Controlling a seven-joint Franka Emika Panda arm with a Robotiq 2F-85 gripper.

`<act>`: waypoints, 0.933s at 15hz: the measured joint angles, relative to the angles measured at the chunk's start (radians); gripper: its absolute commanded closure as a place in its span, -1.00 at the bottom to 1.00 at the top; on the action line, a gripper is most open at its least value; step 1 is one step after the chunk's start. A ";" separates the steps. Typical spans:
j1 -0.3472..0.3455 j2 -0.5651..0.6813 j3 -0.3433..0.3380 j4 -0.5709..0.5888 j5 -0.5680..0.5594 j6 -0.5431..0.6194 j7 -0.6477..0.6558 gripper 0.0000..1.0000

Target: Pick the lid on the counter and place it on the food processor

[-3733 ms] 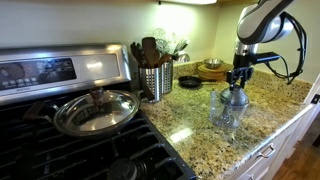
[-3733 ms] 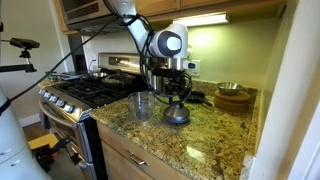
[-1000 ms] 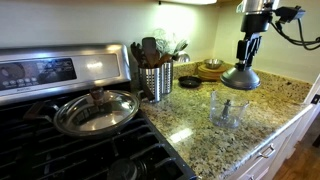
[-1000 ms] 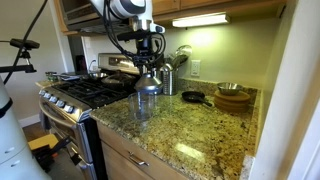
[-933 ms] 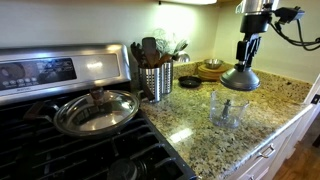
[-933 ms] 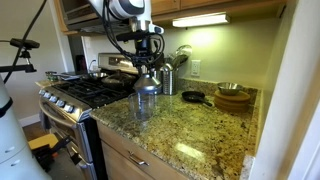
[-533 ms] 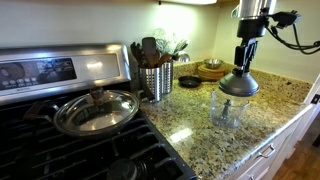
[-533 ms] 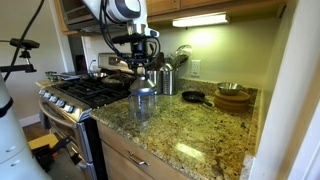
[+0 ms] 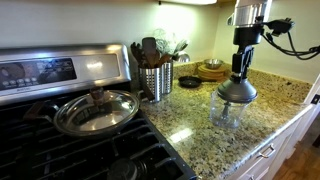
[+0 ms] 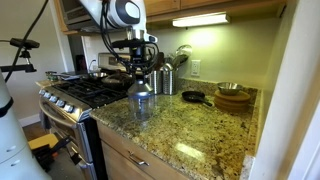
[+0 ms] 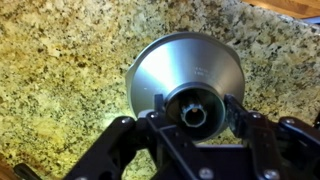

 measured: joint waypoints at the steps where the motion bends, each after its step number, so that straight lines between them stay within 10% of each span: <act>1: 0.002 0.005 0.000 0.000 0.001 0.009 -0.006 0.29; 14: 0.008 0.043 0.000 0.000 0.010 0.105 -0.061 0.29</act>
